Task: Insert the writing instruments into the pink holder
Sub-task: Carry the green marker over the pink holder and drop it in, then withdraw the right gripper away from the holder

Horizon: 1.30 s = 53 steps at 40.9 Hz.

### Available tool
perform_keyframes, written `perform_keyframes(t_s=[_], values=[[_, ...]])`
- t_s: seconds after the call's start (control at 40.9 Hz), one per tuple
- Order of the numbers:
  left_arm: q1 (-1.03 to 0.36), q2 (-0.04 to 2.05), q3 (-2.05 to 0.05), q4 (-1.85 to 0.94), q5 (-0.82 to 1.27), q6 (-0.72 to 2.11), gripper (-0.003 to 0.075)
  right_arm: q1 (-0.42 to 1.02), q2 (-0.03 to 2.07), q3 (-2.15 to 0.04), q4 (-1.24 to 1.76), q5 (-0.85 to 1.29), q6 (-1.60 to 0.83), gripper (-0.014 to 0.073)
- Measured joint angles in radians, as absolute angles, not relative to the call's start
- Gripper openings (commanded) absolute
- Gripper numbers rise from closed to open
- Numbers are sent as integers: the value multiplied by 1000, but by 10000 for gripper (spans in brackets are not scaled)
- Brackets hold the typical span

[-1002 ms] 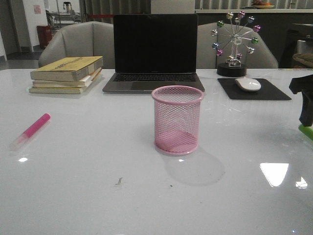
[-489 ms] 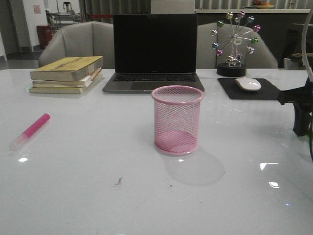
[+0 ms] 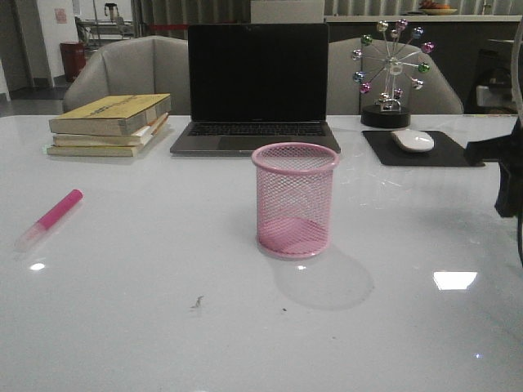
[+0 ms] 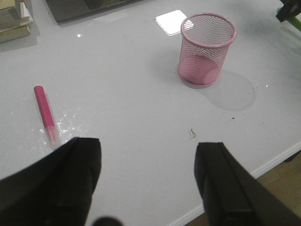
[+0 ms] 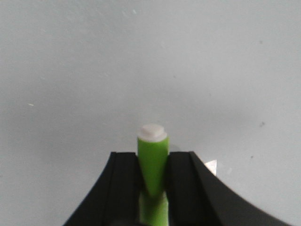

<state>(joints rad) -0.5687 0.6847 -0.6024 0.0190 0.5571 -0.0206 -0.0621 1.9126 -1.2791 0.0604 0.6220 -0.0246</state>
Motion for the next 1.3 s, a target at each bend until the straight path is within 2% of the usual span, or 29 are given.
perform_keyframes(t_s=[0.269, 0.464, 0.635, 0.807, 0.831, 0.88, 0.929, 1.002, 1.124, 1.198, 1.295], values=[[-569, 685, -602, 19, 557, -21, 488, 138, 1511, -935, 71, 92, -25, 129], [-569, 685, -602, 19, 557, -21, 488, 328, 1346, -758, 80, -323, -25, 129], [-569, 685, -602, 19, 548, -21, 488, 504, 1402, -725, 80, -606, -24, 129], [-569, 685, -602, 19, 548, -21, 488, 534, 1612, -722, 78, -822, -20, 134], [-569, 685, -602, 19, 548, -21, 488, 534, 1643, -722, 78, -845, -18, 156], [-569, 685, -602, 19, 548, -21, 488, 534, 1713, -722, 78, -905, -18, 258], [-569, 685, -602, 19, 548, -21, 488, 534, 1759, -722, 78, -936, -18, 373], [-569, 685, -602, 19, 547, -21, 488, 534, 1794, -722, 78, -942, -18, 464], [-569, 685, -602, 21, 547, -21, 491, 534, 1757, -722, 78, -865, -18, 468], [-555, 708, -613, 39, 579, -40, 491, 534, 1653, -722, 78, -689, -18, 468], [-474, 807, -684, 63, 668, -69, 491, 534, 1455, -722, 78, -342, -18, 468]])
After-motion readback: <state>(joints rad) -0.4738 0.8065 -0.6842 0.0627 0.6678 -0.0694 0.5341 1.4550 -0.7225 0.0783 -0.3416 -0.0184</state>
